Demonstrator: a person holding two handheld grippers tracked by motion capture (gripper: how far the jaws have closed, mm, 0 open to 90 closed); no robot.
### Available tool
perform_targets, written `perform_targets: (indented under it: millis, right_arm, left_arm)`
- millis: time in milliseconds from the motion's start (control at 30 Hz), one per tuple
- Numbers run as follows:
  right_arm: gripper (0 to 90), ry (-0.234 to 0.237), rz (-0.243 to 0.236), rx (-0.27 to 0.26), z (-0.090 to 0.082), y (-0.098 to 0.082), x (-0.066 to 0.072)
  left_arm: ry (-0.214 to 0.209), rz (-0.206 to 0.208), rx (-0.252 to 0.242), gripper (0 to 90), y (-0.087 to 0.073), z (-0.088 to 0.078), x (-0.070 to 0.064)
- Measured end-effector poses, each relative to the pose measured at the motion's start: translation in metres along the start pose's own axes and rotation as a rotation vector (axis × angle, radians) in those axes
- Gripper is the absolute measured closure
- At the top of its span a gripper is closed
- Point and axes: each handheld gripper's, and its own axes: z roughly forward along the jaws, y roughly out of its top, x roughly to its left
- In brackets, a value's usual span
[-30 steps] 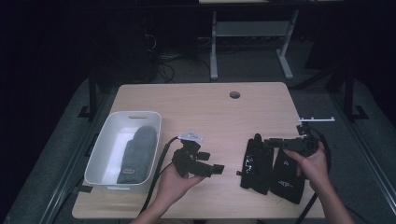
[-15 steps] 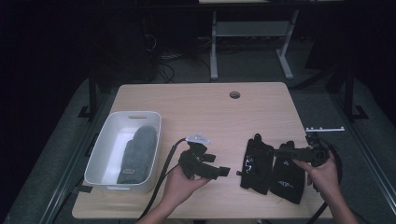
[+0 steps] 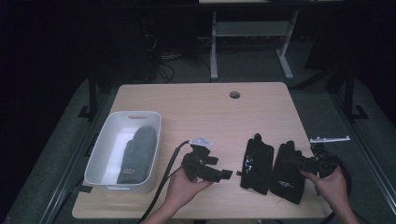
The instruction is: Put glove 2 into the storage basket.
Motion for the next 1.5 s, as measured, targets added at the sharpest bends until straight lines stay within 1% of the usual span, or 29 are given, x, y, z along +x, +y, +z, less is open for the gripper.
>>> perform_targets:
  millis: [67,200,267,400,467,600,700,733,833,867,933,1033,1100,1200,1233,1267,1300,1333,1367,1433,1467,1500]
  right_arm:
    - [48.9,-0.028,-0.008,0.013,0.001,-0.002,-0.001]
    - [49.4,-0.095,-0.040,0.037,0.004,-0.005,-0.002]
    - [49.6,-0.140,-0.065,0.047,0.006,-0.007,-0.002]
    - [50.0,-0.208,-0.101,0.064,0.013,-0.012,0.000]
    - [50.3,-0.233,-0.136,0.053,0.015,-0.016,0.002]
    - [52.2,-0.297,-0.210,0.045,0.019,-0.020,0.009]
    - [56.0,-0.324,-0.232,0.042,0.021,-0.022,0.012]
    - [59.2,-0.326,-0.235,0.041,0.021,-0.022,0.012]
    - [68.1,-0.315,-0.212,0.041,0.021,-0.022,0.013]
    - [71.1,-0.310,-0.211,0.041,0.021,-0.022,0.013]
    - [74.4,-0.302,-0.210,0.045,0.021,-0.021,0.013]
    - [76.2,-0.295,-0.189,0.050,0.021,-0.021,0.014]
    - [76.7,-0.285,-0.194,0.040,0.020,-0.020,0.012]
    - [77.3,-0.278,-0.180,0.033,0.016,-0.019,0.012]
    - [77.4,-0.276,-0.164,0.029,0.014,-0.019,0.013]
    - [77.5,-0.276,-0.165,0.022,0.011,-0.018,0.014]
    - [77.6,-0.275,-0.180,0.015,0.010,-0.017,0.013]
    - [77.6,-0.265,-0.162,0.017,0.007,-0.017,0.015]
    - [77.6,-0.262,-0.158,0.009,0.004,-0.015,0.017]
    - [77.5,-0.260,-0.171,-0.007,0.000,-0.012,0.020]
    - [77.5,-0.251,-0.163,-0.010,-0.002,-0.011,0.023]
    - [77.5,-0.247,-0.166,-0.020,-0.004,-0.008,0.026]
  left_arm:
    - [-0.003,0.000,0.003,21.1,0.000,0.002,-0.001]
    - [-0.007,-0.002,0.007,21.1,0.000,0.004,-0.001]
    - [-0.007,0.000,0.008,21.1,-0.001,0.005,-0.001]
    - [-0.009,0.001,0.011,21.1,-0.001,0.005,-0.001]
    - [-0.009,-0.002,0.012,21.1,-0.002,0.006,-0.002]
    - [-0.008,0.001,0.014,21.1,-0.002,0.006,-0.002]
    - [-0.007,0.001,0.018,21.1,-0.003,0.007,-0.003]
    - [-0.005,0.002,0.020,21.1,-0.003,0.007,-0.003]
    - [-0.005,0.003,0.024,21.1,-0.004,0.008,-0.003]
    - [-0.006,0.002,0.025,21.1,-0.004,0.008,-0.003]
    - [-0.007,-0.001,0.023,21.1,-0.004,0.008,-0.003]
    - [-0.007,-0.001,0.025,21.1,-0.004,0.008,-0.002]
    - [-0.005,-0.003,0.024,21.1,-0.004,0.008,-0.002]
    - [-0.002,-0.004,0.021,21.1,-0.004,0.007,-0.001]
    - [-0.003,-0.004,0.022,21.1,-0.004,0.007,-0.001]
    - [-0.003,-0.004,0.021,21.1,-0.004,0.007,-0.001]
    - [-0.003,-0.004,0.021,21.1,-0.004,0.007,-0.001]
    - [-0.004,-0.004,0.021,21.1,-0.004,0.007,-0.001]
    - [-0.003,-0.002,0.021,21.1,-0.004,0.007,-0.001]
    - [-0.002,-0.001,0.021,21.1,-0.004,0.007,-0.002]
    - [-0.002,0.001,0.023,21.1,-0.004,0.007,-0.002]
    - [-0.002,0.002,0.023,21.2,-0.004,0.007,-0.002]
